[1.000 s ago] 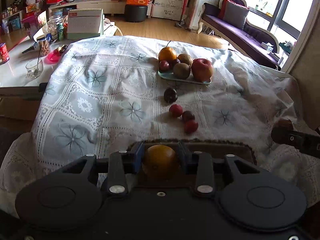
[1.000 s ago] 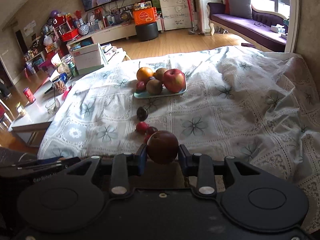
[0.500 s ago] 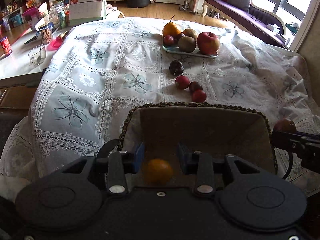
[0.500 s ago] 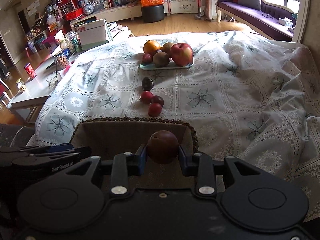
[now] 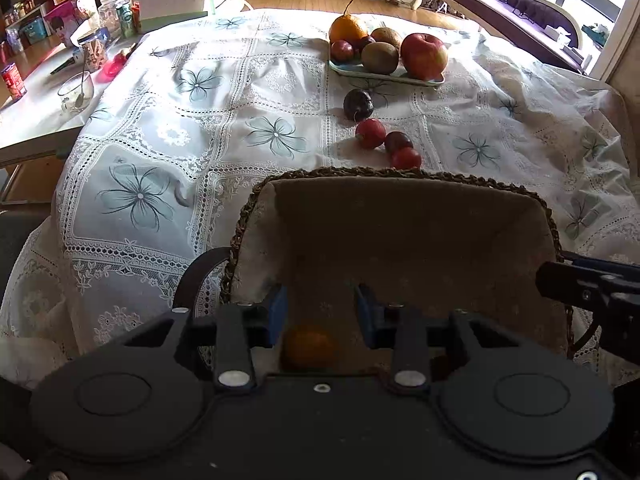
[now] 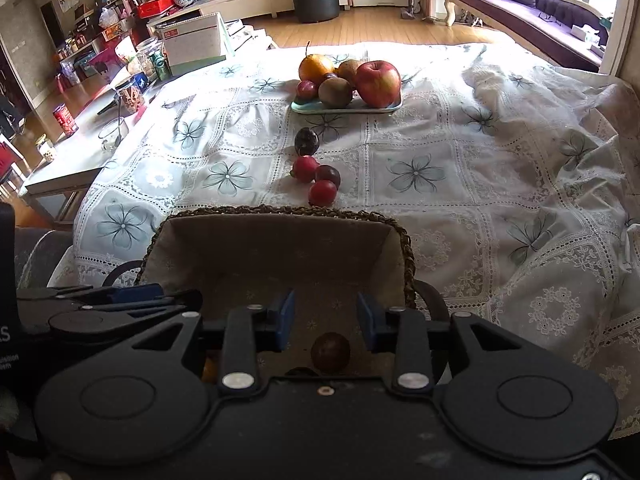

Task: Organize fruits
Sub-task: 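Carry the plum into the basket and open the right gripper while the left releases the orange, then move both open grippers back from the basket to the fruit row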

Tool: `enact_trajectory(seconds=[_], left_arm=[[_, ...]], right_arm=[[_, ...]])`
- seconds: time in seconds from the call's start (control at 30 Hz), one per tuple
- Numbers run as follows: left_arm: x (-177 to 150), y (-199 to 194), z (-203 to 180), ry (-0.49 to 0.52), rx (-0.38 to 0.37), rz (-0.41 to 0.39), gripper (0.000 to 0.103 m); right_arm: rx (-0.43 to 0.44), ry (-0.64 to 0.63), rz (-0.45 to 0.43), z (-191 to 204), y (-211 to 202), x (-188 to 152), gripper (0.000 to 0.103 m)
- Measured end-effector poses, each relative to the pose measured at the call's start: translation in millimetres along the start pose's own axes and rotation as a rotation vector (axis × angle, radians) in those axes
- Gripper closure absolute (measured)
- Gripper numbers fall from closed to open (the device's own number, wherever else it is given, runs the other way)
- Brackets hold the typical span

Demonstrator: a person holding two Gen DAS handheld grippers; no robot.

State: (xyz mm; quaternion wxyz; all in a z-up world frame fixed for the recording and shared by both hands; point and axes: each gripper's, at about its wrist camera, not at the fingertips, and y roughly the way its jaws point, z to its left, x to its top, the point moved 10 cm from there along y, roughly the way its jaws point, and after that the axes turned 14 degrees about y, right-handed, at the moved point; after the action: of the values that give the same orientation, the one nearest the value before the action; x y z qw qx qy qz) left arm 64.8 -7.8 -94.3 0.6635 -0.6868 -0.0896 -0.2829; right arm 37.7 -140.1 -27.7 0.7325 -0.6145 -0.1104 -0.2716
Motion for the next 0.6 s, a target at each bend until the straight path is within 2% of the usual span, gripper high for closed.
enact_trajectory(seconds=[0.23,0.47,0.6], left_arm=[[-4,4,-6,-0.001,-0.039,0.045,0.057],[-8,8,-9,0.013,-0.127,0.111,0.057],[-8,8,-11,0.054,-0.129,0.136,0.057]], right_arm=[[-0.007,0.013,0.04,-2,7,-3,0.066],[-0.003,0.015,0.137,2,18,-7,0.058],[-0.029,-0.002,0.191,3,21,-6,0.054]])
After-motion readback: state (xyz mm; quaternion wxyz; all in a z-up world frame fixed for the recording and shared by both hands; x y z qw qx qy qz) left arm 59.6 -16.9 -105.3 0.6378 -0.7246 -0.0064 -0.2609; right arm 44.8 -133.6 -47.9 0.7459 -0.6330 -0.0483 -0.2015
